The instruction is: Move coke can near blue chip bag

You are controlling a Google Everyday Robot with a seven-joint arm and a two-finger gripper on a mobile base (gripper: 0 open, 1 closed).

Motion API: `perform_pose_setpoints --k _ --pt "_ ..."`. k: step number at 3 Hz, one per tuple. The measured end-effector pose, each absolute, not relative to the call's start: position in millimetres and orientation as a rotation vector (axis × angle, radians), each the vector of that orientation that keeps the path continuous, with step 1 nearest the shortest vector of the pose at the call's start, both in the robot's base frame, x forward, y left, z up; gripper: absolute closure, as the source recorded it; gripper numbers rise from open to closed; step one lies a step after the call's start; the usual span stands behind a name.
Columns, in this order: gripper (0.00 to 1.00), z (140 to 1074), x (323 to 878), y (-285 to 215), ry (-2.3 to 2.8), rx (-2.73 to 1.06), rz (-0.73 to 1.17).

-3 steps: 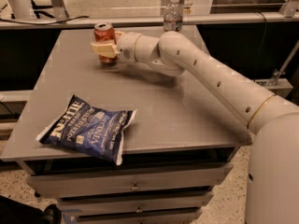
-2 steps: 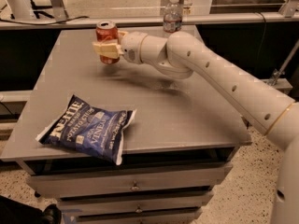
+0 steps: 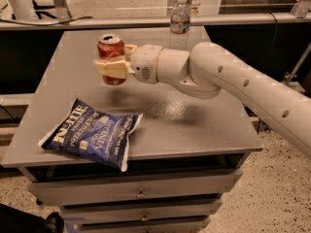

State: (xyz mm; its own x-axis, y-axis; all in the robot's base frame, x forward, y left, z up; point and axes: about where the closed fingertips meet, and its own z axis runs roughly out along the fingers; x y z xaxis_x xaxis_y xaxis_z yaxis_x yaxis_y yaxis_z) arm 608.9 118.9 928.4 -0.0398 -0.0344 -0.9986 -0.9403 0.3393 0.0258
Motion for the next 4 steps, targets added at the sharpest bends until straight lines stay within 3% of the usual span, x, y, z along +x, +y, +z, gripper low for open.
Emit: perform_pose_setpoints --k 2,4 --pt "1.0 931.3 615.8 119.0 1.39 -0.982 0.964" --pt "1.0 923.2 566.6 62.6 1.475 -1.017 0.913"
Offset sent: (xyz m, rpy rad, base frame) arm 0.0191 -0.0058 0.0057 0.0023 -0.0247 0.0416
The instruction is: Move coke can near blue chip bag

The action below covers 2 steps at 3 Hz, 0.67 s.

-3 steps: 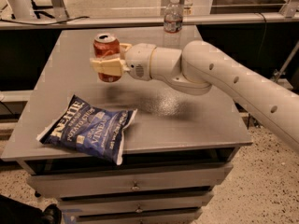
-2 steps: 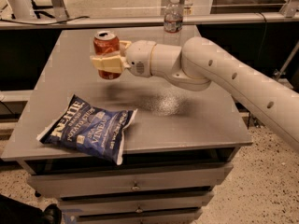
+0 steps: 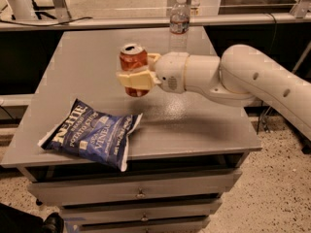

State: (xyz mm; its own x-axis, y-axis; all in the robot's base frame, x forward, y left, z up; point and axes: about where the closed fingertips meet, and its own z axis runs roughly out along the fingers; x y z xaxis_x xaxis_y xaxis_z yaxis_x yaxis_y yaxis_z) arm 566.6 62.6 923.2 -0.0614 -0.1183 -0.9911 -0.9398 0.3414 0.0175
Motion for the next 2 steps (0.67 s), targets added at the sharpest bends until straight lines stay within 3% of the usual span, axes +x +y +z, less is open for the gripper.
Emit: perform_pose_setpoints --k 2 --pt "1.0 898.3 514.3 -1.4 1.51 -1.022 0.907"
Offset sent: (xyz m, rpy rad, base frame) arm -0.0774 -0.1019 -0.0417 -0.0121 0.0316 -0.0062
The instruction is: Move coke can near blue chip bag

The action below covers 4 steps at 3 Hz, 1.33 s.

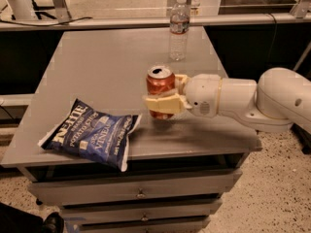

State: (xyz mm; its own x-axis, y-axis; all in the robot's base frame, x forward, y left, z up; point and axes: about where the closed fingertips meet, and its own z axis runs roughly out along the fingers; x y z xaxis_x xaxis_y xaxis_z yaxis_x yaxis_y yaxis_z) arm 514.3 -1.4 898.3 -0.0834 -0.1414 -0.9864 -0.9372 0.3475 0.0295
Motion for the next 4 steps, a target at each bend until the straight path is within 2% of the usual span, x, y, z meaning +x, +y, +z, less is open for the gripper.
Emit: perform_pose_setpoints --k 1,3,4 --pt "1.0 887.8 494.0 -12.2 1.496 -1.016 0.951" --pt "1.0 868.2 472.5 0.9 1.443 -1.026 1.069" --pt "0.82 867.7 470.5 3.4 1.437 -1.03 1.08"
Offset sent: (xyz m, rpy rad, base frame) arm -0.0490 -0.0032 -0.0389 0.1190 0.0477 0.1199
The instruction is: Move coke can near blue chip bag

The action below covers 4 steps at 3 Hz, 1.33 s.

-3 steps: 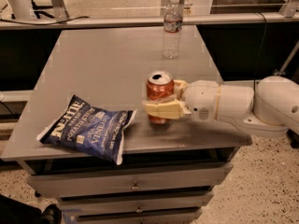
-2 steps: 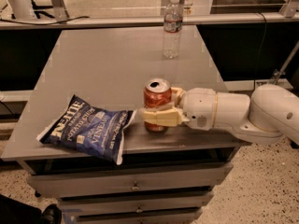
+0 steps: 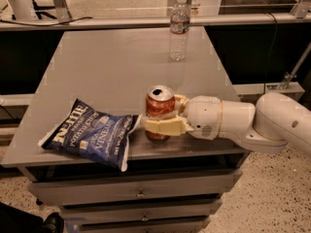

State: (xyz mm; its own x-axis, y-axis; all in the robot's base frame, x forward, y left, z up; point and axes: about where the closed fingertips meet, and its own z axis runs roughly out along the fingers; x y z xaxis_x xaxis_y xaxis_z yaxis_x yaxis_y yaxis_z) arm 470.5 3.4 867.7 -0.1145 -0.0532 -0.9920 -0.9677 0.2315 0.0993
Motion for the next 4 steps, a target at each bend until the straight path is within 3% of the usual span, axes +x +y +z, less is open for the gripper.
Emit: perform_pose_setpoints --k 3,4 --pt "0.13 869.3 468.3 7.0 1.419 -1.056 1.087" --pt "0.0 874.9 464.2 7.6 1.385 -1.106 1.083"
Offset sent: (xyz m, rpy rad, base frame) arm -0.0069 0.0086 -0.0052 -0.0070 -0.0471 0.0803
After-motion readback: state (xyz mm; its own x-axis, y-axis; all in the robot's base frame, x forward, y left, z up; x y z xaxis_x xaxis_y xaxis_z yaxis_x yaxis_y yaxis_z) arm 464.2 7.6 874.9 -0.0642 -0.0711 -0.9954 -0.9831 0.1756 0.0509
